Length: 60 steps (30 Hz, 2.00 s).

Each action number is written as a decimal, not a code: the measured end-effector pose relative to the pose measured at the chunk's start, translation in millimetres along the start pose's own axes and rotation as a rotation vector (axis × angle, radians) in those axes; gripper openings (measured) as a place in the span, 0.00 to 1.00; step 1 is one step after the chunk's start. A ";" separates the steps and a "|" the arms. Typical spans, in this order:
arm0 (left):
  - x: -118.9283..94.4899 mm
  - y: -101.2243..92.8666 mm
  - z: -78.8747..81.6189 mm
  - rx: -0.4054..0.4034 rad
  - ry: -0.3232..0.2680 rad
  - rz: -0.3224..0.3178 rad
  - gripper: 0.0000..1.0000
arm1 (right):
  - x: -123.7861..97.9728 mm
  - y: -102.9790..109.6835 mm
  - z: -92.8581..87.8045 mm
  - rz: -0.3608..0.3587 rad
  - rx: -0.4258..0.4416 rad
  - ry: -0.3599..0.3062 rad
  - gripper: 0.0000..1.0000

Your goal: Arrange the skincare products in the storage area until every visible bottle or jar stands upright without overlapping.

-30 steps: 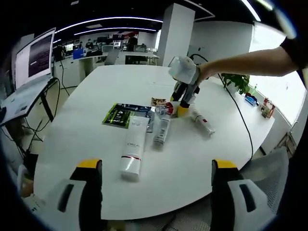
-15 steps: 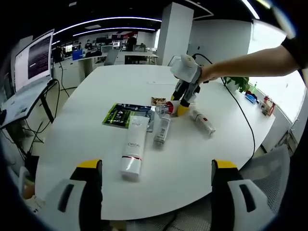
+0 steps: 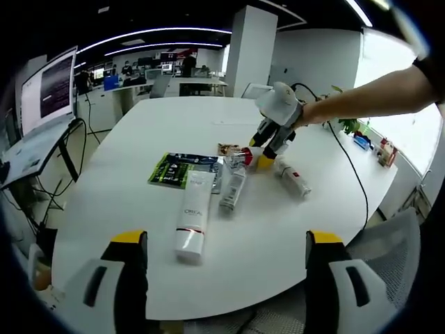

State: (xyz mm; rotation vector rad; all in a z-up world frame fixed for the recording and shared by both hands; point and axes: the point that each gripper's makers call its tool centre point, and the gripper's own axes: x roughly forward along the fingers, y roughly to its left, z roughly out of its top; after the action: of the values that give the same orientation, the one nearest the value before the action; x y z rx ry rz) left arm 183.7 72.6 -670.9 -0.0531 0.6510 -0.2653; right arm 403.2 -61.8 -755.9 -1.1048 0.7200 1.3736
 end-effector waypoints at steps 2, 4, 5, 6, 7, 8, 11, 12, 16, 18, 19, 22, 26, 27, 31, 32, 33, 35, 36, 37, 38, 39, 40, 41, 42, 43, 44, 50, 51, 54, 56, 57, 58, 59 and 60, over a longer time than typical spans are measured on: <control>0.0 0.2 0.5 0.004 -0.003 -0.002 0.89 | -5.7 -0.8 1.5 -0.006 0.007 -0.008 0.27; 0.0 0.1 1.4 0.006 -0.007 -0.002 0.89 | -11.6 -4.3 2.9 -0.034 0.015 -0.022 0.27; 0.0 0.1 1.7 0.007 -0.008 -0.002 0.89 | -15.5 -5.4 2.9 -0.044 0.025 -0.030 0.27; -0.2 -0.6 2.5 0.009 -0.010 -0.001 0.89 | -18.8 -6.5 3.5 -0.051 0.042 -0.040 0.27; -0.3 -0.8 2.9 0.009 -0.012 -0.001 0.89 | -22.4 -7.6 4.3 -0.060 0.061 -0.055 0.27; -0.3 -1.2 3.0 0.011 -0.015 -0.001 0.89 | -28.2 -8.8 5.3 -0.072 0.068 -0.067 0.27; -0.8 -1.7 4.1 0.009 -0.025 -0.006 0.89 | -42.5 -11.7 5.3 -0.116 0.083 -0.089 0.27; -1.3 -1.8 4.5 0.009 -0.027 -0.007 0.89 | -46.9 -12.4 5.5 -0.126 0.091 -0.097 0.27; -2.1 -3.3 6.6 0.017 -0.037 -0.012 0.89 | -68.9 -12.3 7.6 -0.161 0.147 -0.146 0.27; -2.2 -4.2 7.3 0.022 -0.040 -0.016 0.89 | -79.6 -8.0 6.5 -0.166 0.173 -0.167 0.27; -2.3 -4.6 7.8 0.024 -0.042 -0.017 0.89 | -84.0 -5.1 5.4 -0.165 0.173 -0.169 0.27; -3.1 -7.9 8.9 0.029 -0.044 -0.028 0.89 | -93.1 3.0 5.3 -0.191 0.190 -0.191 0.27; -3.8 -9.8 8.6 0.035 -0.046 -0.037 0.89 | -109.2 11.3 4.6 -0.230 0.284 -0.260 0.27; -3.9 -10.0 8.7 0.035 -0.047 -0.038 0.89 | -111.9 12.3 4.0 -0.240 0.308 -0.280 0.27; -4.4 -10.7 10.2 0.038 -0.057 -0.043 0.89 | -127.1 29.0 6.5 -0.265 0.394 -0.347 0.27; -4.5 -11.2 10.6 0.038 -0.059 -0.046 0.89 | -130.8 31.1 5.6 -0.273 0.405 -0.357 0.27; -4.5 -12.1 11.1 0.038 -0.062 -0.052 0.89 | -135.6 34.1 3.2 -0.278 0.418 -0.364 0.27; -4.1 -14.8 11.3 0.040 -0.063 -0.069 0.89 | -144.0 43.3 5.5 -0.298 0.430 -0.372 0.27; -4.3 -15.6 11.6 0.044 -0.065 -0.072 0.89 | -145.4 45.8 5.0 -0.306 0.433 -0.374 0.27; -4.4 -16.9 11.8 0.052 -0.066 -0.079 0.89 | -147.1 48.7 3.6 -0.323 0.442 -0.378 0.27; -4.3 -17.9 11.9 0.057 -0.067 -0.085 0.89 | -149.0 51.1 3.9 -0.335 0.446 -0.381 0.27; -4.4 -19.1 12.2 0.061 -0.067 -0.089 0.89 | -151.0 53.8 5.0 -0.345 0.444 -0.389 0.27; -4.5 -21.3 12.4 0.068 -0.068 -0.097 0.88 | -153.1 56.5 3.7 -0.363 0.460 -0.398 0.27; -4.4 -22.3 12.4 0.070 -0.068 -0.102 0.88 | -155.4 59.4 4.1 -0.378 0.474 -0.412 0.27; -4.1 -22.9 12.2 0.071 -0.067 -0.109 0.88 | -156.4 62.7 7.6 -0.386 0.479 -0.424 0.27; -4.0 -23.3 12.1 0.073 -0.067 -0.113 0.88 | -157.4 65.3 9.9 -0.394 0.489 -0.438 0.27; -4.0 -23.9 11.9 0.074 -0.065 -0.118 0.88 | -158.4 68.8 9.9 -0.403 0.511 -0.455 0.27; -2.4 -34.9 9.9 0.105 -0.043 -0.169 0.88 | -164.4 90.3 21.6 -0.428 0.553 -0.525 0.27; -2.6 -36.9 10.5 0.107 -0.042 -0.177 0.88 | -165.5 93.8 24.7 -0.433 0.560 -0.537 0.27; -4.4 -42.8 17.9 0.119 -0.059 -0.192 0.88 | -170.9 103.6 30.3 -0.446 0.578 -0.579 0.27; -2.6 -44.0 18.7 0.117 -0.061 -0.201 0.87 | -173.2 110.9 33.0 -0.454 0.576 -0.589 0.27; -2.8 -44.0 18.5 0.122 -0.058 -0.193 0.86 | -173.9 112.5 33.6 -0.457 0.579 -0.592 0.27; -4.0 -44.5 19.2 0.139 -0.062 -0.184 0.86 | -174.8 116.0 35.1 -0.456 0.581 -0.597 0.27; -4.3 -44.1 19.3 0.139 -0.062 -0.184 0.85 | -176.0 120.5 37.1 -0.454 0.586 -0.609 0.27; -4.8 -44.1 20.1 0.137 -0.062 -0.184 0.85 | -176.1 120.7 36.0 -0.456 0.589 -0.616 0.27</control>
State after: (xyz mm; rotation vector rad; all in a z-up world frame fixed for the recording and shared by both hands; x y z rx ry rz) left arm 182.2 30.6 -646.2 0.0104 0.5654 -0.4832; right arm 257.6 -114.4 -604.5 -0.3097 0.3431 0.9339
